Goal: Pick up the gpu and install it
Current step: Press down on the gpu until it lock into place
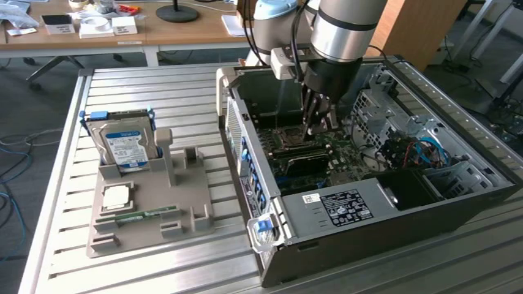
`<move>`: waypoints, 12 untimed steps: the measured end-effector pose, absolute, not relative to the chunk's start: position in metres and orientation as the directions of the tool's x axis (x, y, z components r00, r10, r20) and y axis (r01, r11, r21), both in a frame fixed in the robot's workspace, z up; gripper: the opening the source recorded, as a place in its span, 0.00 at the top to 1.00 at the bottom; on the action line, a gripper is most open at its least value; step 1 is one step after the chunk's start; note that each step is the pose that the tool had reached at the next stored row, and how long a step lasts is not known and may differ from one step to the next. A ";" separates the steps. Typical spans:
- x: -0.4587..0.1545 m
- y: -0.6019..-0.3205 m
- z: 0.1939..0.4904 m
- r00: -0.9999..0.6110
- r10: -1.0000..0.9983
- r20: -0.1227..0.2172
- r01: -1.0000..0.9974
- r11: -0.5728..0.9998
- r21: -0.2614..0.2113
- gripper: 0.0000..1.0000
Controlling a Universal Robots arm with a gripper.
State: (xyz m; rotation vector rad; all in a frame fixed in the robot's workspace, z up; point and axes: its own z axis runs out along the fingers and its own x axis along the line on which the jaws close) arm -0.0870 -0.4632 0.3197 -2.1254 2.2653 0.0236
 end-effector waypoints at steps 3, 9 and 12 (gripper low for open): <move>-0.087 -0.463 0.320 -0.063 -0.997 -0.036 -0.998 0.064 -0.013 0.89; -0.083 -0.463 0.320 -0.063 -0.997 -0.036 -0.998 0.064 -0.013 0.89; -0.083 -0.463 0.320 -0.064 -0.997 -0.036 -0.998 0.064 -0.013 0.89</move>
